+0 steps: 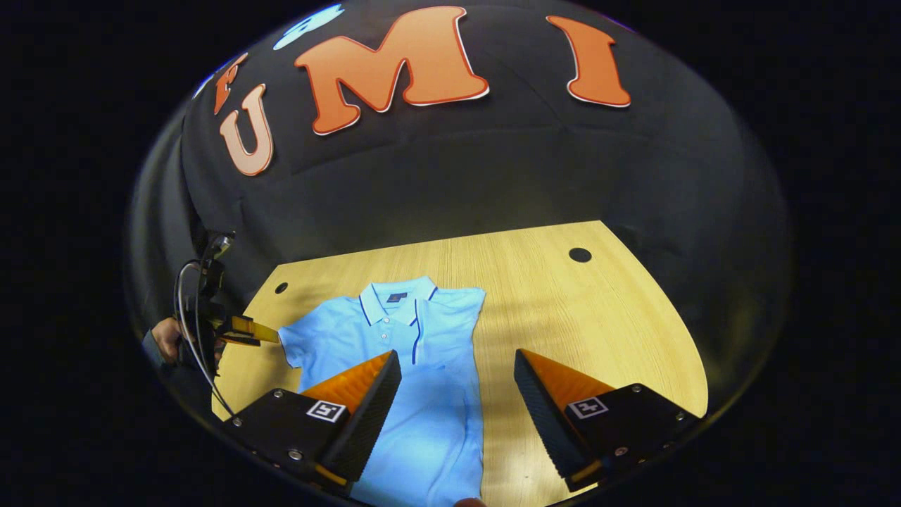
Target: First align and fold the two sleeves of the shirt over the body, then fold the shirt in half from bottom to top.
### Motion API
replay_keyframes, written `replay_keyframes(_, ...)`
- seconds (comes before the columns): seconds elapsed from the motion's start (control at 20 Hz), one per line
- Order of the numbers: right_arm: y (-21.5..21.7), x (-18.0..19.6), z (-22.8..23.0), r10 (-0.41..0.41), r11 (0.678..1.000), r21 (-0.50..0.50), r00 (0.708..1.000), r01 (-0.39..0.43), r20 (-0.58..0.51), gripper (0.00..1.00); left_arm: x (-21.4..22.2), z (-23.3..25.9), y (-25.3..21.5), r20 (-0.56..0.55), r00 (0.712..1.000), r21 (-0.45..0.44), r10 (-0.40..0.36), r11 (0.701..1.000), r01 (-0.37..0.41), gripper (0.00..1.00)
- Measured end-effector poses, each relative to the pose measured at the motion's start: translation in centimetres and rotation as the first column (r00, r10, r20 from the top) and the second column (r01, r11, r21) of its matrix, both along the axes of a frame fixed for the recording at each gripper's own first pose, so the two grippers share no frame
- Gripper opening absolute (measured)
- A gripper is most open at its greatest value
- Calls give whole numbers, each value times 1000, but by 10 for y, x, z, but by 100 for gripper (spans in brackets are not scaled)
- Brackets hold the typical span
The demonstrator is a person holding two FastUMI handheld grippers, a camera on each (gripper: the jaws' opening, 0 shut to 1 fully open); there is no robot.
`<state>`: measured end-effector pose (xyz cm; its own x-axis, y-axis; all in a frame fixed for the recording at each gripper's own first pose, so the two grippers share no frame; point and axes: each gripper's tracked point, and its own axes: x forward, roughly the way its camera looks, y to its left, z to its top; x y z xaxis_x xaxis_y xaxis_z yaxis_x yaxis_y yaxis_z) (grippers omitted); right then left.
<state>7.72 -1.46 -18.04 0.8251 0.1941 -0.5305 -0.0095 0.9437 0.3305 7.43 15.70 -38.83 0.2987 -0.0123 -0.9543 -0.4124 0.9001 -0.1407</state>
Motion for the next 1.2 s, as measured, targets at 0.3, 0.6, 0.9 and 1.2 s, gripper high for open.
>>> replay_keyframes(0.3,-5,-42,-2,-99,995,-21,995,99,-12,99,6,-43,10,-115,993,6,-3,1000,4,96)
replay_keyframes(0.6,8,-74,2,-169,986,-7,985,169,-19,98,10,-60,8,-187,981,40,-53,997,62,98)
replay_keyframes(0.9,15,-87,2,-178,984,-18,983,178,-36,99,32,-61,-8,-141,984,36,-113,992,119,36)
replay_keyframes(1.2,10,-111,-1,-174,984,-30,983,173,-54,99,56,-38,-21,-29,981,35,-191,981,192,10)
